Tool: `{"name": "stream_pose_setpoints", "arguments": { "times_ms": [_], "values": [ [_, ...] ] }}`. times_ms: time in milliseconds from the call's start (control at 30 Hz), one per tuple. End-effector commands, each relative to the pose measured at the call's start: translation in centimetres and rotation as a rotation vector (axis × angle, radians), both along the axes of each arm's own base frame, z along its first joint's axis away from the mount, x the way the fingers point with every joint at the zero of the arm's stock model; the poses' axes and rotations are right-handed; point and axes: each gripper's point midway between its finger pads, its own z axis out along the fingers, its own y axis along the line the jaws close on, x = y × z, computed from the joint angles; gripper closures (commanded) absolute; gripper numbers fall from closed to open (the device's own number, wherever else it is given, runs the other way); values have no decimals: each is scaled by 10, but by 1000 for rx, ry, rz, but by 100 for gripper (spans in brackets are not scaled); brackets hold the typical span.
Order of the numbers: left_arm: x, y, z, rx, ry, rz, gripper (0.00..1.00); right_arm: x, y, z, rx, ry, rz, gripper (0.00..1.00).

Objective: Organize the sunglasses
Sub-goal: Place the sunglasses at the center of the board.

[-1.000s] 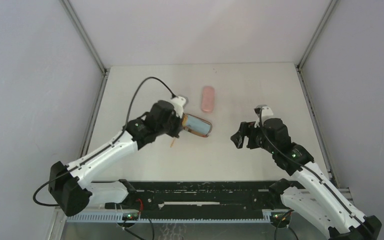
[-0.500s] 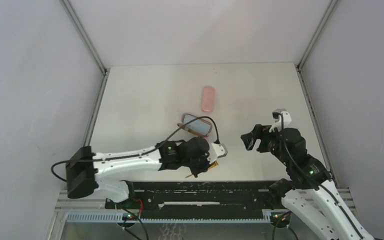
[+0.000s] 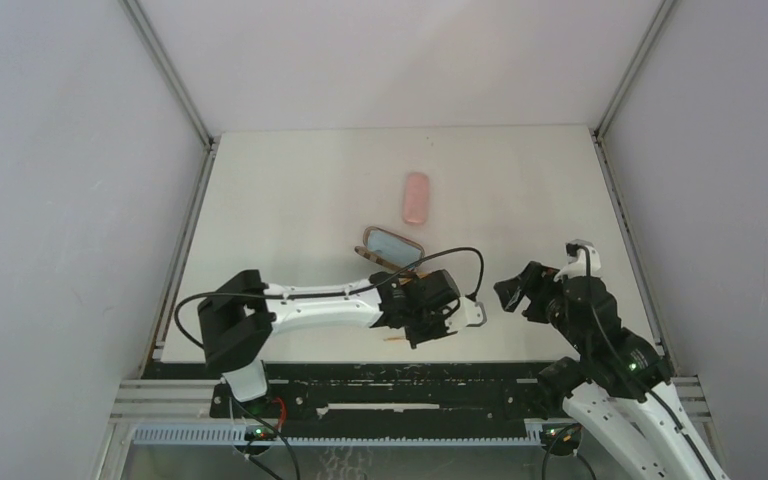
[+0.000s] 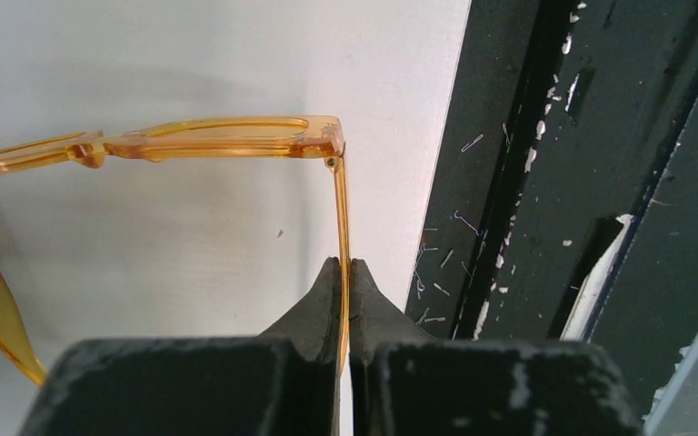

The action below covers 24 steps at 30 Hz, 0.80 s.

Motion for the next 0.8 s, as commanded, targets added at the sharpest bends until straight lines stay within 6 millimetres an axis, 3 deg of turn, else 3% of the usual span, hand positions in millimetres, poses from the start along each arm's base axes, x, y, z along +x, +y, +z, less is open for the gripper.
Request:
{"name": "stream_pose_setpoints", "arguments": {
  "times_ms": [0, 300, 500, 667, 733, 767],
  "values": [
    [1, -18, 6, -23, 4, -94, 97, 2, -8, 10, 51, -32, -84, 23],
    [5, -19, -9, 2, -8, -87, 86, 5, -9, 7, 50, -16, -106, 23],
    [10, -18, -8, -10, -24, -70, 75, 7, -12, 6, 40, -14, -119, 23],
    [16, -15, 27, -111, -58, -29, 70, 8, -14, 7, 17, -28, -118, 23],
    [17, -15, 52, -213, -64, -9, 70, 10, -12, 8, 3, -36, -94, 22],
    [19, -15, 74, -293, -72, 7, 70, 11, -8, 9, -5, -38, -71, 22]
  ]
}}
